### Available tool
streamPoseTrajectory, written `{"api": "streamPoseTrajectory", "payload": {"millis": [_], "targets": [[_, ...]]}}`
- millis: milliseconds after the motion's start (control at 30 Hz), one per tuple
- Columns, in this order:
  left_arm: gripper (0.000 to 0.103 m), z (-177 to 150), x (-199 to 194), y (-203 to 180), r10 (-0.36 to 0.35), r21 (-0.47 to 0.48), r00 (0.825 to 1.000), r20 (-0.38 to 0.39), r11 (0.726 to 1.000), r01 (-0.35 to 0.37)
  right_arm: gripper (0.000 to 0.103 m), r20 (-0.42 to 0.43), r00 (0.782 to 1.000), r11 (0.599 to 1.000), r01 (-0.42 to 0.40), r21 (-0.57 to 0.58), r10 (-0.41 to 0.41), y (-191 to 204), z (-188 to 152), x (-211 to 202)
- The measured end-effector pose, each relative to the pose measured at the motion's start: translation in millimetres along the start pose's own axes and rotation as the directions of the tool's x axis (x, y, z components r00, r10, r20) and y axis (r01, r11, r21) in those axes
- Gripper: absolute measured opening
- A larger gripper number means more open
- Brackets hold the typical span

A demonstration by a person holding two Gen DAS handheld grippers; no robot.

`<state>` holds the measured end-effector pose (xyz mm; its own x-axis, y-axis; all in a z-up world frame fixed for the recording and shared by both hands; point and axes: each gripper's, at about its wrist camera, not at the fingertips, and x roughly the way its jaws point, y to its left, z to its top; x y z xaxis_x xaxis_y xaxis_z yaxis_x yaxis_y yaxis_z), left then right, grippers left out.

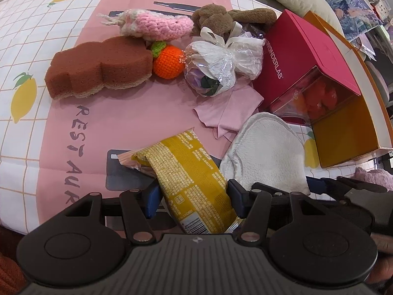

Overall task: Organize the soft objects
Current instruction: 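Grasp white round pad with right tool while left tool holds snack bag, then carry snack bag and white pad over the orange box with both tools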

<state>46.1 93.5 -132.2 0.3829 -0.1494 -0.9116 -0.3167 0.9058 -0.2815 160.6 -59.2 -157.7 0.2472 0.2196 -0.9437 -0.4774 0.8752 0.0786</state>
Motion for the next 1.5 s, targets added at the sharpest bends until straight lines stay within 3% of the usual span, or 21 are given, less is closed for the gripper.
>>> {"api": "streamPoseTrajectory", "payload": {"millis": [100, 167, 333, 467, 833, 1100, 1300, 1500], "targets": [[0.065, 0, 0, 0, 0.000, 0.007, 1.000, 0.000, 1.000, 0.000, 0.039, 0.008, 1.000, 0.998, -0.016, -0.064, 0.016, 14, -3, -2], [0.065, 0, 1, 0, 0.000, 0.008, 1.000, 0.001, 1.000, 0.000, 0.018, 0.008, 0.999, 0.995, -0.051, -0.083, 0.052, 18, -3, -2], [0.065, 0, 1, 0, -0.001, 0.007, 1.000, 0.002, 1.000, 0.001, 0.008, 0.009, 0.996, 0.994, -0.083, -0.078, 0.084, 13, -2, -1], [0.065, -1, -2, 2, -0.011, -0.006, 1.000, 0.008, 1.000, 0.011, 0.006, 0.035, 0.994, 0.993, -0.106, -0.044, 0.108, 6, -6, -8], [0.065, 0, -38, 2, -0.058, -0.025, 0.994, 0.095, 0.998, 0.061, 0.006, 0.187, 0.973, 0.990, -0.130, -0.046, 0.136, -17, -17, -77], [0.065, 8, -74, -26, -0.102, 0.072, 0.980, 0.169, 0.993, 0.091, 0.007, 0.282, 0.947, 0.988, -0.144, -0.052, 0.152, -31, -13, -123], [0.065, 24, -96, -59, -0.155, 0.157, 0.966, 0.208, 0.980, 0.124, 0.007, 0.368, 0.922, 0.993, -0.100, -0.069, 0.119, -48, -3, -153], [0.065, 46, -105, -96, -0.239, 0.240, 0.945, 0.224, 0.953, 0.184, 0.007, 0.439, 0.898, 0.995, 0.010, -0.103, 0.037, -79, 9, -178]]}}
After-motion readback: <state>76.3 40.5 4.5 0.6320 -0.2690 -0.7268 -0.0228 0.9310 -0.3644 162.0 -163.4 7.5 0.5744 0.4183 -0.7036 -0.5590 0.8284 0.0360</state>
